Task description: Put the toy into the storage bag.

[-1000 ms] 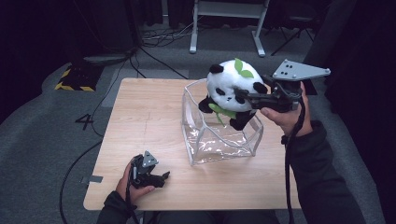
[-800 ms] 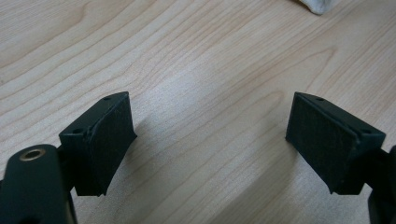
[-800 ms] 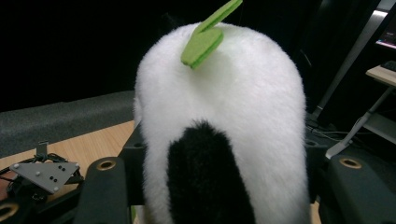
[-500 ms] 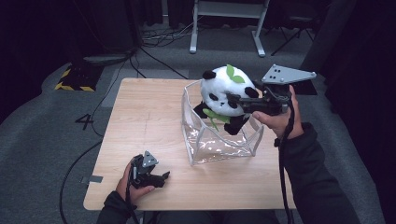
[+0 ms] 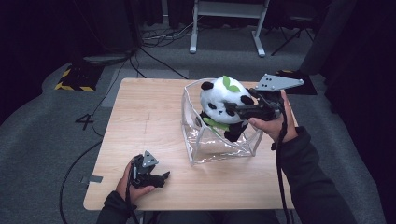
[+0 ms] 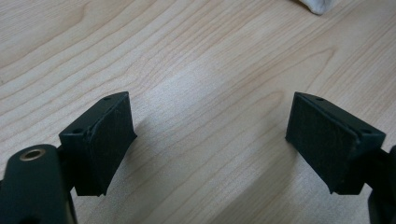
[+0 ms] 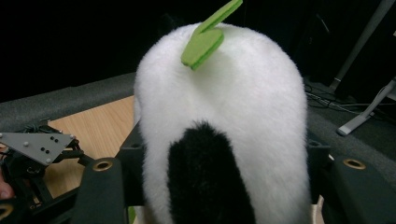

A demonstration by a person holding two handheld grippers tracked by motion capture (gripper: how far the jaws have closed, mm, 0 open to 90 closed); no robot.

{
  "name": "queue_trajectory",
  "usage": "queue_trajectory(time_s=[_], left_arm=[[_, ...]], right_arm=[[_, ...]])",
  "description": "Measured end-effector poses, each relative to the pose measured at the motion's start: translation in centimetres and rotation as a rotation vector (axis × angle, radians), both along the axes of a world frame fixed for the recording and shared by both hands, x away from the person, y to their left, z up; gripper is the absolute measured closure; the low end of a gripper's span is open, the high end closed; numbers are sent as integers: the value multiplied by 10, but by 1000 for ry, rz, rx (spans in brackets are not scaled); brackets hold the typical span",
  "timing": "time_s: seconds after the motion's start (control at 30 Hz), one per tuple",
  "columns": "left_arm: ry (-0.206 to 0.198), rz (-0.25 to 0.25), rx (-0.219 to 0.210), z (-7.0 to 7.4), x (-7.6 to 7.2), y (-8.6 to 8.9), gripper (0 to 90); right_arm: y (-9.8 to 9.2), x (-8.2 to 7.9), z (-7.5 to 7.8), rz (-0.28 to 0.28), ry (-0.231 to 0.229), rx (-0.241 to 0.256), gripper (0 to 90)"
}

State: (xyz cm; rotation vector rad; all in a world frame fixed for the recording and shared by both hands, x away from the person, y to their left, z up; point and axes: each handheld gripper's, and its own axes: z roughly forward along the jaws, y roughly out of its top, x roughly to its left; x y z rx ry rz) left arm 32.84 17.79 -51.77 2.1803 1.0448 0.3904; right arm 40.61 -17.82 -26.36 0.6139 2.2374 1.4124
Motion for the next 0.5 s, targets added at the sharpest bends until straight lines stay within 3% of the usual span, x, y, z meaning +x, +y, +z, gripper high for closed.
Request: queue_trajectory(time_s=[0.5], left_arm=[[0, 0, 0, 0, 0, 0, 152]], right_arm=[[-2, 7, -21, 2, 25, -16, 390]])
